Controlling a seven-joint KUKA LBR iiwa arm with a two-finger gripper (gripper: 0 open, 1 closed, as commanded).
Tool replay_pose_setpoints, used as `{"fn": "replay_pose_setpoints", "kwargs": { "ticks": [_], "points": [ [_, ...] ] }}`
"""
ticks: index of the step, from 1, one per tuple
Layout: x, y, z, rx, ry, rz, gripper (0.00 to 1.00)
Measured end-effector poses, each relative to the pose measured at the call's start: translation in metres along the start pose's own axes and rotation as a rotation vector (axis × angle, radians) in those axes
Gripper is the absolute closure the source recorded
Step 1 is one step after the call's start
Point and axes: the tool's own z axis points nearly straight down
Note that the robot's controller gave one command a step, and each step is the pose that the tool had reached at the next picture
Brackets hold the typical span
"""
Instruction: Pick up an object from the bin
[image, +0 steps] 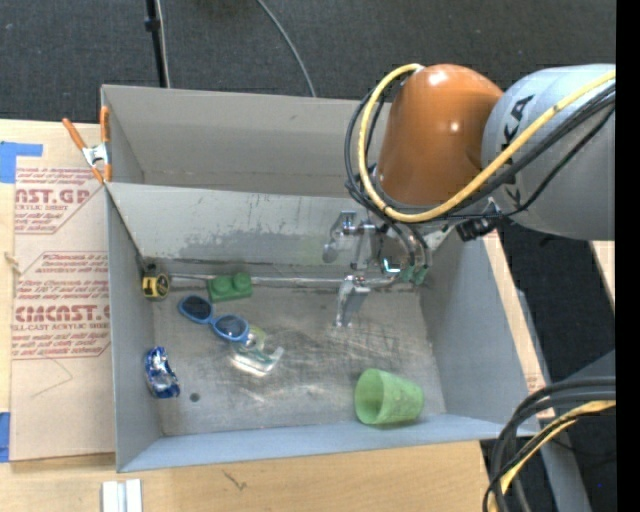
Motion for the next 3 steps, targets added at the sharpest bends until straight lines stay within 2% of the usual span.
{"fn": "replay_pose_setpoints", "kwargs": {
  "ticks": [1,2,3],
  "points": [
    [0.053,0.084,0.103,-0.001,0.003,-0.107,0.0],
    [-0.01,0.111,0.135,0.0,-0.004,-0.323,0.0],
    [-0.005,0.129,0.15,0.002,-0.015,-0.421,0.0]
  ]
}}
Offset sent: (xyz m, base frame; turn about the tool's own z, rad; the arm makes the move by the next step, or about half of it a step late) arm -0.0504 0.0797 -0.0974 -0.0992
